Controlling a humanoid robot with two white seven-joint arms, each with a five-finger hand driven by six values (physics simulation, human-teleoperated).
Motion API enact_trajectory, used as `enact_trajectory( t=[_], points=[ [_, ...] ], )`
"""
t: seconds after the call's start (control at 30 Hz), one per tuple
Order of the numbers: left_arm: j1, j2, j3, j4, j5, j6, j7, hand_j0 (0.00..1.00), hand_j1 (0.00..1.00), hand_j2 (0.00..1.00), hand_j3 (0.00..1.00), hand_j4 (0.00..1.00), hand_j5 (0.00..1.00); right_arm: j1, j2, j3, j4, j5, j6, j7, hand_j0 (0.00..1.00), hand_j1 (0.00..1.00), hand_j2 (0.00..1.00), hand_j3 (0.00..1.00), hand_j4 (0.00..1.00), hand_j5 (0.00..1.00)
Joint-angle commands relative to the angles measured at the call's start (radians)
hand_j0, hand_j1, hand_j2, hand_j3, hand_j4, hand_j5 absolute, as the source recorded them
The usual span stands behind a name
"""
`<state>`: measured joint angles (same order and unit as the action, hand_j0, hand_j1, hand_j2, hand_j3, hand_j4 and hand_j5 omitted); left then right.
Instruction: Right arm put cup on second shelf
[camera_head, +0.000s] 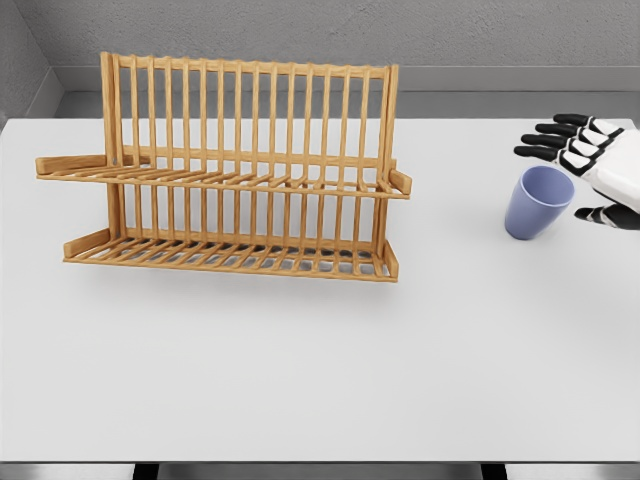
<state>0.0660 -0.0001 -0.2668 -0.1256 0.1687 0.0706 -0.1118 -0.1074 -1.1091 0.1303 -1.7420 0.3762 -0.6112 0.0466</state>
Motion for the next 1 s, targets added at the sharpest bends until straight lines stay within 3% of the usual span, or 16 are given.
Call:
enact_trajectory(
  t=[0.0, 0.07, 0.17, 0.2, 0.27, 0.33, 0.5, 0.53, 0.6, 0.73, 0.83, 0.97],
  points=[
    [0.000, 0.000, 0.000, 0.000, 0.000, 0.000, 0.000, 1.00, 1.00, 1.00, 1.00, 1.00, 1.00, 0.000, -0.003, 0.002, -0.004, -0.008, 0.000, -0.001, 1.00, 1.00, 1.00, 1.00, 1.00, 1.00],
    [0.000, 0.000, 0.000, 0.001, 0.000, 0.000, 0.000, 1.00, 1.00, 1.00, 1.00, 1.00, 1.00, -0.002, -0.008, -0.012, 0.009, -0.023, 0.000, -0.013, 1.00, 1.00, 1.00, 1.00, 1.00, 1.00],
    [0.000, 0.000, 0.000, 0.001, 0.000, 0.000, 0.000, 1.00, 1.00, 1.00, 1.00, 1.00, 1.00, 0.000, -0.063, -0.011, 0.094, -0.112, 0.000, -0.002, 1.00, 1.00, 1.00, 1.00, 1.00, 1.00],
    [0.000, 0.000, 0.000, 0.001, 0.000, 0.000, 0.000, 1.00, 1.00, 1.00, 1.00, 1.00, 1.00, 0.000, -0.077, -0.009, 0.098, -0.108, 0.000, 0.071, 1.00, 1.00, 1.00, 1.00, 1.00, 1.00],
    [0.000, 0.000, 0.000, 0.000, 0.000, 0.000, 0.000, 1.00, 1.00, 1.00, 1.00, 1.00, 1.00, -0.008, -0.064, -0.015, 0.094, -0.109, 0.000, 0.329, 1.00, 1.00, 1.00, 1.00, 1.00, 1.00],
    [0.000, 0.000, 0.000, 0.000, 0.000, 0.000, 0.000, 1.00, 1.00, 1.00, 1.00, 1.00, 1.00, -0.060, -0.034, 0.000, 0.122, -0.103, 0.000, 0.415, 1.00, 1.00, 1.00, 1.00, 1.00, 1.00],
    [0.000, 0.000, 0.000, 0.001, 0.000, 0.000, 0.000, 1.00, 1.00, 1.00, 1.00, 1.00, 1.00, -0.275, 0.015, 0.218, 0.249, -0.105, 0.000, 0.432, 1.00, 1.00, 1.00, 1.00, 1.00, 1.00],
    [0.000, 0.000, 0.000, 0.001, 0.000, 0.000, 0.000, 1.00, 1.00, 1.00, 1.00, 1.00, 1.00, -0.308, 0.026, 0.236, 0.274, -0.105, 0.000, 0.479, 1.00, 1.00, 1.00, 1.00, 1.00, 1.00],
    [0.000, 0.000, 0.000, 0.000, 0.000, 0.000, 0.000, 1.00, 1.00, 1.00, 1.00, 1.00, 1.00, -0.360, 0.037, 0.256, 0.285, -0.106, 0.000, 0.564, 1.00, 1.00, 1.00, 1.00, 1.00, 1.00],
    [0.000, 0.000, 0.000, 0.000, 0.000, 0.000, 0.000, 1.00, 1.00, 1.00, 1.00, 1.00, 1.00, -0.437, 0.060, 0.310, 0.320, -0.105, 0.000, 0.564, 1.00, 1.00, 1.00, 1.00, 1.00, 1.00],
    [0.000, 0.000, 0.000, 0.000, 0.000, 0.000, 0.000, 1.00, 1.00, 1.00, 1.00, 1.00, 1.00, -0.560, 0.101, 0.428, 0.404, -0.102, 0.000, 0.564, 1.00, 1.00, 1.00, 1.00, 1.00, 1.00],
    [0.000, 0.000, 0.000, 0.000, 0.000, 0.000, 0.000, 1.00, 1.00, 1.00, 1.00, 1.00, 1.00, -0.598, 0.129, 0.460, 0.433, -0.102, 0.000, 0.564, 1.00, 1.00, 1.00, 1.00, 1.00, 1.00]
  ],
)
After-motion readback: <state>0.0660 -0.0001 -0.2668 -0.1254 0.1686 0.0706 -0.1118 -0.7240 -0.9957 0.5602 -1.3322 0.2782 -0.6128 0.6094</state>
